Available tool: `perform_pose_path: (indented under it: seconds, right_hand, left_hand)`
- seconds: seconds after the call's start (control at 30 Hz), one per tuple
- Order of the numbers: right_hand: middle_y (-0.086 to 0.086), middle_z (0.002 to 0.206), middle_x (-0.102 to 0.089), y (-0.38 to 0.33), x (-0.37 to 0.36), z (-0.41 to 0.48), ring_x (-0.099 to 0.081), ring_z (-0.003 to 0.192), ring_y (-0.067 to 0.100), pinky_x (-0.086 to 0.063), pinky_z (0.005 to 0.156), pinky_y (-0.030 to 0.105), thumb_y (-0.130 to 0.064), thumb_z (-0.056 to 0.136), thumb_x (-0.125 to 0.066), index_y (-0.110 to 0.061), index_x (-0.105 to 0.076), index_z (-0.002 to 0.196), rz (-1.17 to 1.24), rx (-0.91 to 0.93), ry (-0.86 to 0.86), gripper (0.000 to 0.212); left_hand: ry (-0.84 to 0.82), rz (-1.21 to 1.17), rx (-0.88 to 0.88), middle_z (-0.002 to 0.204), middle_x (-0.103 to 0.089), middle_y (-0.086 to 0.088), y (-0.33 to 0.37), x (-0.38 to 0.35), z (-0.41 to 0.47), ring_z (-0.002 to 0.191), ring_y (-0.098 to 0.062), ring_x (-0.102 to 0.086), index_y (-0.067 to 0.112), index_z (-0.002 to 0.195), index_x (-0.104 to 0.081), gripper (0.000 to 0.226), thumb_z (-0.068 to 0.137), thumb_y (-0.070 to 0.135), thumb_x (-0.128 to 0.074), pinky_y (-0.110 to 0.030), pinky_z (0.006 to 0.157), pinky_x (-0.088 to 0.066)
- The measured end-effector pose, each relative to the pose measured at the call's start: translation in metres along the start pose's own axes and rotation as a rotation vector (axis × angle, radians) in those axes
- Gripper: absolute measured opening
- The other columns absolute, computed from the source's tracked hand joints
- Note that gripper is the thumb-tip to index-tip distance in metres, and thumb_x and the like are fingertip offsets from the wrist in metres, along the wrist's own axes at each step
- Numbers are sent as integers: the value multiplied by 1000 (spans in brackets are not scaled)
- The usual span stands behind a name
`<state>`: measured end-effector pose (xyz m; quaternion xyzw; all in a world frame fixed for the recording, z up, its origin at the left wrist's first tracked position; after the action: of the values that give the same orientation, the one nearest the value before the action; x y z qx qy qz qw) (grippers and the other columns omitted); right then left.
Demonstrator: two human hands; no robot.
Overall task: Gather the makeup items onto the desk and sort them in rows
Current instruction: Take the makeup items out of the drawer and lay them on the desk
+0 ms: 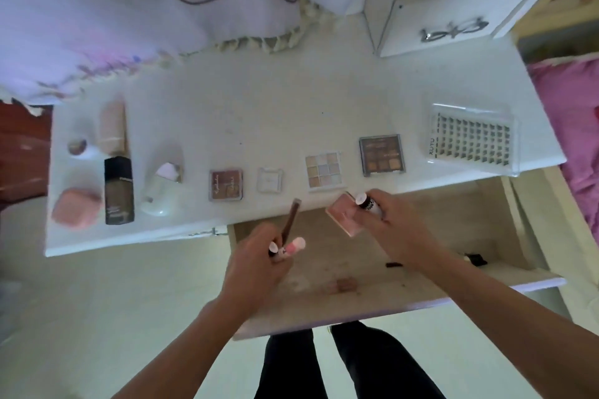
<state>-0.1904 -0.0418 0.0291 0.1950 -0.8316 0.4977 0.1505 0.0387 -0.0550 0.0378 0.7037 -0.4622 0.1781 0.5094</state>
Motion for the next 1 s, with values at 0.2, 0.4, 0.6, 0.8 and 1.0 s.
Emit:
perform_pose_path:
  seconds: [0.2,0.4,0.6,0.8,1.0]
  right_hand:
    - [-3,64,-53,-111,-33,82,-54,62,19,-36,56,34,-39,94,-58,-18,-53,77,-150,100,29,27]
    - [2,69,-59,-166,-83,160,-56,66,23,-36,56,31,-42,92,-57,-13,-55,72,-195,-50,42,34]
    - [1,79,-64,-179,-127,211,-63,76,25,-38,59,29,-49,88,-55,-18,-56,73,-170,-243,101,34]
    - [7,95,-62,-204,-129,230,-57,84,29,-38,68,32,-43,94,-52,-14,-62,93,-449,-164,206,31]
    - [9,113,-56,-211,-112,242,-57,102,31,-35,73,32,-41,97,-48,-12,-60,114,-660,-125,270,36]
  left_hand:
    - [218,-51,34,61,-53,0,-29,119,56,57,-21,-48,17,68,-44,30,85,25,-67,-32,53,-38]
    - [171,5,201,61,-52,-1,-85,194,139,60,-22,-52,10,72,-52,14,73,12,-67,-27,52,-36]
    - [33,-66,283,67,-56,-6,-122,200,201,65,-28,-57,7,75,-59,12,70,13,-68,-29,59,-45]
    - [5,-43,217,75,-65,-12,-137,197,232,67,-31,-65,7,81,-60,16,74,19,-69,-34,61,-54]
    - [101,-50,235,71,-67,-17,-157,218,240,67,-36,-66,11,69,-52,30,80,37,-63,-43,66,-58]
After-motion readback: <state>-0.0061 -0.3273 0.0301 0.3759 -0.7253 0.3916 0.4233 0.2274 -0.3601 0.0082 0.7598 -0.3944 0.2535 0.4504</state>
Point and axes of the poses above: each hand's wrist, its own z-axis towards the middle knuckle, its own x-axis out of the back of the hand, y = z × x, the point moved 7 cm from there along z, towards the middle knuckle
